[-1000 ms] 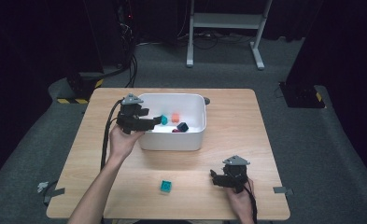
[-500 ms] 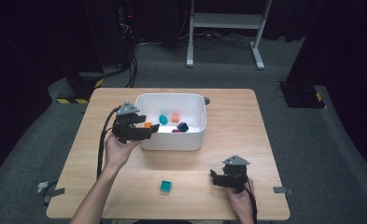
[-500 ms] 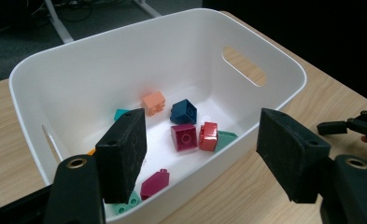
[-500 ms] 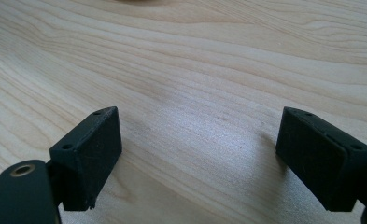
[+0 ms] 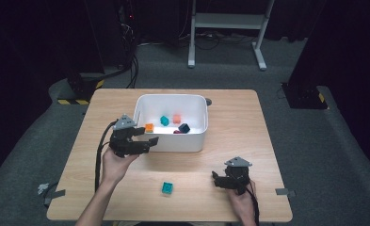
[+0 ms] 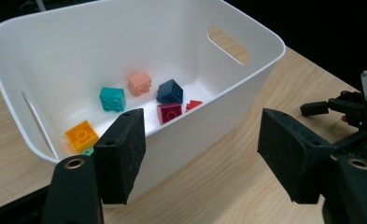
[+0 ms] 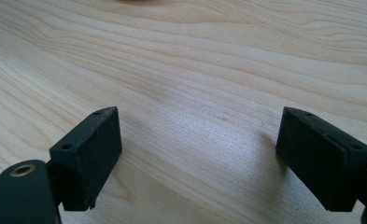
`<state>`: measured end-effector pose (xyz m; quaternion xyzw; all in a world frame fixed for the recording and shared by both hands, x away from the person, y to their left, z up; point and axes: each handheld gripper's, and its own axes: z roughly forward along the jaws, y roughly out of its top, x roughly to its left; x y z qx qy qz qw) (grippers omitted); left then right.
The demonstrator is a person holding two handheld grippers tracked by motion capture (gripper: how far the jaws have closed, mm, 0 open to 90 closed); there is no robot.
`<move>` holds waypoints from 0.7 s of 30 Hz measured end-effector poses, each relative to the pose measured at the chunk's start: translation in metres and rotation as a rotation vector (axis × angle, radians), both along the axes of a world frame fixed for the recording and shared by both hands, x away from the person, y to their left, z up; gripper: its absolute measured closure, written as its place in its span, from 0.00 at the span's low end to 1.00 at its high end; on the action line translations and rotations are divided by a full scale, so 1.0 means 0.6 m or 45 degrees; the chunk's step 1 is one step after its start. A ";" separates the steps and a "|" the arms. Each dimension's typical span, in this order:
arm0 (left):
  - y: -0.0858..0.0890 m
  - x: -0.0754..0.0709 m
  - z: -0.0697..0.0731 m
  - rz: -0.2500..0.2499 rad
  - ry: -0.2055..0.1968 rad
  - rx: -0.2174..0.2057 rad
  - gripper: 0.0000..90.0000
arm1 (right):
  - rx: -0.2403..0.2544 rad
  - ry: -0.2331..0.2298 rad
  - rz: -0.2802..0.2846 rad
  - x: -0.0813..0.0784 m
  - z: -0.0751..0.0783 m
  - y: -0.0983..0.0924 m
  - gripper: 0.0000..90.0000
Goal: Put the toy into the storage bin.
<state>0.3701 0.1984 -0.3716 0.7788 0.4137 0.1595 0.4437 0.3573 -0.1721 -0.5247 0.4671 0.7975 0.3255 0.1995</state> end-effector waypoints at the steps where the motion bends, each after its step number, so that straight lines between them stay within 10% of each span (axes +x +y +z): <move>1: 0.000 -0.004 -0.002 0.003 0.002 -0.009 0.36 | 0.000 0.000 0.000 0.000 0.000 0.000 0.15; 21: -0.015 -0.065 -0.077 -0.054 0.054 -0.030 0.35 | 0.000 0.000 0.000 0.000 0.000 0.000 0.15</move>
